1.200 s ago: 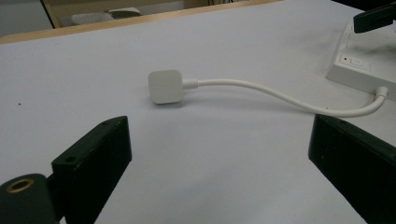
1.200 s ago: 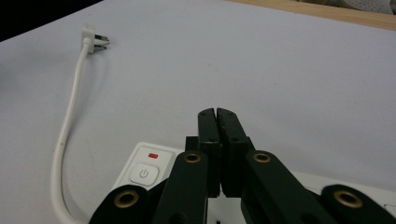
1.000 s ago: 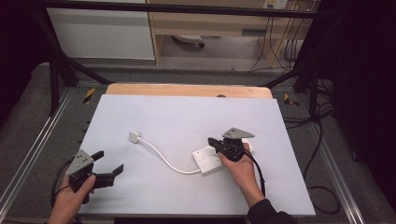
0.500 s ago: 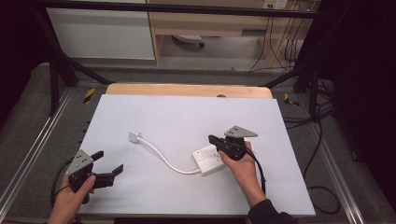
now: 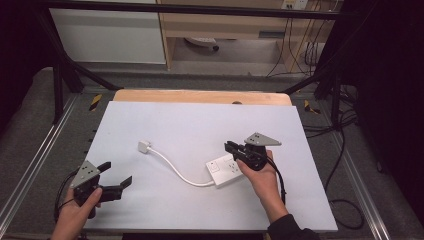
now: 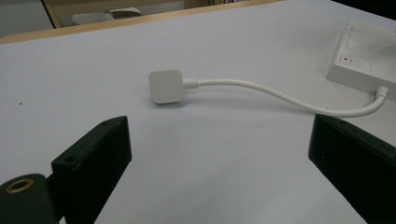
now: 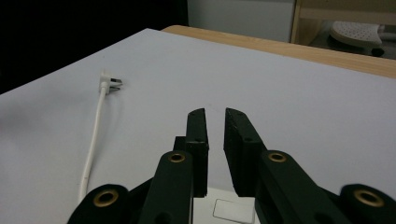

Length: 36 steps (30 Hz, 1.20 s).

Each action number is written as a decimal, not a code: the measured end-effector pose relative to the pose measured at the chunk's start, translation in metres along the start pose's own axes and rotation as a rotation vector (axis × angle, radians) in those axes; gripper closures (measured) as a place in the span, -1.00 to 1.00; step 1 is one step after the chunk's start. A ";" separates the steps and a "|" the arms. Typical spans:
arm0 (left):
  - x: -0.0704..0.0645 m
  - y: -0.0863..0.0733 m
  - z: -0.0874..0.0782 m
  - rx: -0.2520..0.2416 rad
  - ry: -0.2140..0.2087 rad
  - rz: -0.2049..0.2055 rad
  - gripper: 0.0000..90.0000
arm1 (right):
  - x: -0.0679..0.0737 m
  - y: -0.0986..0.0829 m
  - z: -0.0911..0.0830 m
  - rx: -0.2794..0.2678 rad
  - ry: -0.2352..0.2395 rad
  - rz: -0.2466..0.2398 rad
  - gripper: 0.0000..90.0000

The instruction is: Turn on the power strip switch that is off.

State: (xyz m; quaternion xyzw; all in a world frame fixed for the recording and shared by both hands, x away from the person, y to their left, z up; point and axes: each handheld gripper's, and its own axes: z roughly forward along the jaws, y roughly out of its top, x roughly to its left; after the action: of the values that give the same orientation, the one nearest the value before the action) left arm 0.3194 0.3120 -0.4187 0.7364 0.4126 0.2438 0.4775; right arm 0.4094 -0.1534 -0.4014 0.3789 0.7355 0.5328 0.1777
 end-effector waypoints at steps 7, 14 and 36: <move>0.000 0.000 0.000 0.000 0.000 0.002 -0.87 | 0.000 0.001 -0.002 -0.006 -0.006 0.006 0.70; 0.000 0.000 0.000 0.000 0.001 0.003 -0.87 | 0.000 0.005 -0.008 -0.017 -0.018 0.001 0.55; 0.001 -0.001 -0.001 0.001 0.000 0.000 -0.87 | -0.003 0.019 -0.034 -0.075 -0.070 0.015 0.05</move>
State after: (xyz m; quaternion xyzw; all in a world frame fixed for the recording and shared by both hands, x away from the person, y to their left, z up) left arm 0.3187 0.3137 -0.4187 0.7367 0.4124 0.2436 0.4772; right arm 0.3958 -0.1753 -0.3713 0.3961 0.7055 0.5475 0.2135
